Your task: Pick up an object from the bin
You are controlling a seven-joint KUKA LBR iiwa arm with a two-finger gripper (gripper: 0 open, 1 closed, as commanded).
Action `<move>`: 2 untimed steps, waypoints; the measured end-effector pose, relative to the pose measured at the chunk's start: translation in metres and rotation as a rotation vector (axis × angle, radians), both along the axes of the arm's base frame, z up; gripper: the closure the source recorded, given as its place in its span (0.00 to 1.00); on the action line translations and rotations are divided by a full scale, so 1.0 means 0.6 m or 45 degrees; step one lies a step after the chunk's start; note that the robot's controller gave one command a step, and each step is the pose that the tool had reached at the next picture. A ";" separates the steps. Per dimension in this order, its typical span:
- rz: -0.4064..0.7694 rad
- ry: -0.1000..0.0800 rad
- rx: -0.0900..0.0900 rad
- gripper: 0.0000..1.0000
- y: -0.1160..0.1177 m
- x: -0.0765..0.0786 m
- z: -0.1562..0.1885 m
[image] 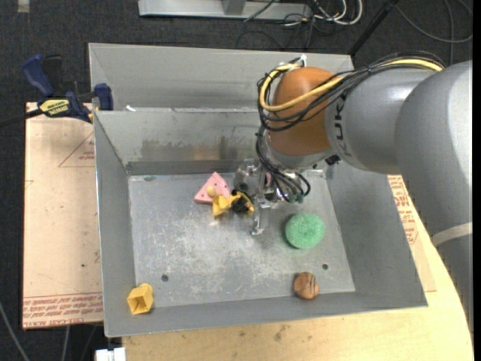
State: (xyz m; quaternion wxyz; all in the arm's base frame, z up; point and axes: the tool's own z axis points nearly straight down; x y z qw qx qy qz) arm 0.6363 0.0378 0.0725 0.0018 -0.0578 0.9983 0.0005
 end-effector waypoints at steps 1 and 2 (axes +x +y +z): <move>-0.094 -0.001 0.002 1.00 0.049 -0.001 -0.003; -0.094 -0.001 0.002 1.00 0.049 -0.001 -0.003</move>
Offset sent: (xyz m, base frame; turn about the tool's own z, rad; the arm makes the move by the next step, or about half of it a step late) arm 0.0000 0.0000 0.0000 0.0000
